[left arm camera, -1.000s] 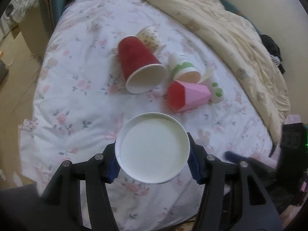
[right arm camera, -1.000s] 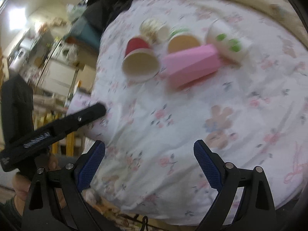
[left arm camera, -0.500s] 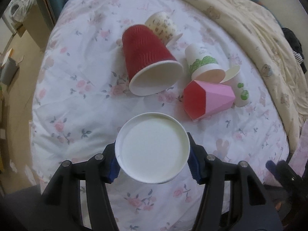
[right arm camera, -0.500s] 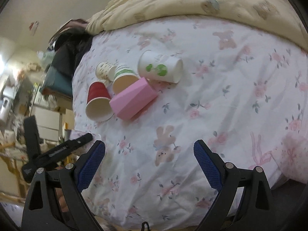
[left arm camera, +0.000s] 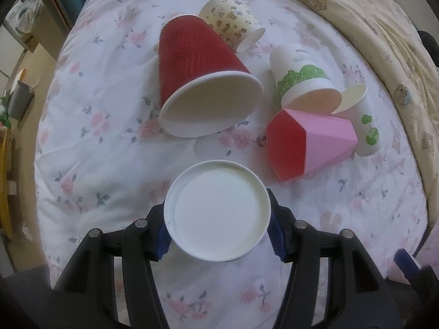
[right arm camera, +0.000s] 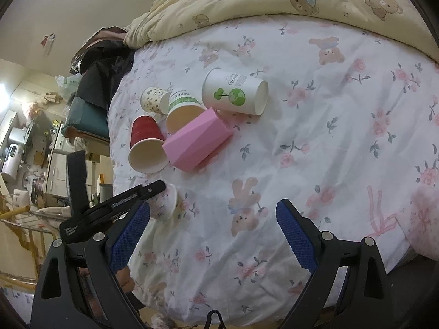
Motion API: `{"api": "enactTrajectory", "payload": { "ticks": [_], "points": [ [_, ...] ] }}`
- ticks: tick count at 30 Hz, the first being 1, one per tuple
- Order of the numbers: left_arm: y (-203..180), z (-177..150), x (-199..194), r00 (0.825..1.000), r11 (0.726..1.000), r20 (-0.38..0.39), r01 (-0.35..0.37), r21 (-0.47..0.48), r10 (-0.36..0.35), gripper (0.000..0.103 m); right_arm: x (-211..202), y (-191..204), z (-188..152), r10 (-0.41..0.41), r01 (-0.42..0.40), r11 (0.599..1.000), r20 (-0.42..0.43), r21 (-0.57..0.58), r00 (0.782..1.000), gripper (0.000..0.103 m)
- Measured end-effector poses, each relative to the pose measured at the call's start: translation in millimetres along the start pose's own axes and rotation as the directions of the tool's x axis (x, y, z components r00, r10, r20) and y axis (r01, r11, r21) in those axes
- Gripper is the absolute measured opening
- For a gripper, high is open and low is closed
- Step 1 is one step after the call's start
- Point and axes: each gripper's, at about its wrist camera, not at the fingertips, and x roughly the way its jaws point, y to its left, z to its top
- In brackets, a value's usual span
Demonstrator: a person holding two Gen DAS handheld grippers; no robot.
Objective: Flip cup upside down
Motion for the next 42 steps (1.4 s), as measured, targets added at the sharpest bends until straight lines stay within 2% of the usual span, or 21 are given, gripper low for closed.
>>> {"api": "enactTrajectory", "payload": {
  "ticks": [12, 17, 19, 21, 23, 31, 33, 37, 42],
  "points": [
    [-8.2, -1.5, 16.0, 0.998, 0.999, 0.051, -0.043, -0.006, 0.044, 0.056, 0.0, -4.0, 0.4, -0.009, 0.009, 1.000, 0.000, 0.011, 1.000, 0.096],
    [-9.6, -2.7, 18.8, 0.998, 0.999, 0.055, -0.037, -0.005, 0.037, 0.058, -1.6, -2.5, 0.1, -0.015, 0.015, 1.000, 0.002, 0.001, 1.000, 0.096],
    [-9.4, -4.3, 20.6, 0.998, 0.999, 0.042, -0.042, -0.005, 0.042, 0.069, -2.5, -3.0, 0.3, -0.017, 0.017, 1.000, 0.004, 0.001, 1.000, 0.096],
    [-8.3, -5.9, 19.8, 0.998, 0.999, 0.052, -0.043, -0.014, 0.044, 0.088, -2.7, -2.9, 0.7, -0.019, 0.019, 1.000, 0.005, 0.004, 1.000, 0.096],
    [-8.8, -7.6, 17.7, 0.996, 0.998, 0.068, -0.055, -0.012, 0.056, 0.096, -3.3, -2.8, 0.7, -0.018, 0.018, 1.000, 0.006, 0.005, 1.000, 0.096],
    [-8.8, -13.0, -2.0, 0.995, 0.999, 0.090, -0.032, 0.010, 0.031, 0.096, -4.6, -0.3, 1.4, -0.020, 0.020, 1.000, 0.012, -0.011, 1.000, 0.096],
    [-10.1, -15.7, -14.4, 0.994, 1.000, 0.108, -0.005, 0.025, 0.003, 0.096, -4.9, 0.6, 1.7, -0.020, 0.021, 1.000, 0.014, -0.015, 1.000, 0.096],
    [-9.7, -25.0, -52.4, 0.982, 0.998, 0.185, 0.018, 0.055, -0.028, 0.096, -5.6, 3.1, 0.6, -0.028, 0.028, 0.999, 0.023, -0.029, 0.999, 0.096],
    [-7.1, -43.4, -111.7, 0.938, 0.994, 0.343, 0.010, 0.107, -0.046, 0.096, -9.7, 8.1, -1.5, -0.029, 0.032, 0.998, 0.046, -0.055, 0.999, 0.096]
  ]
}}
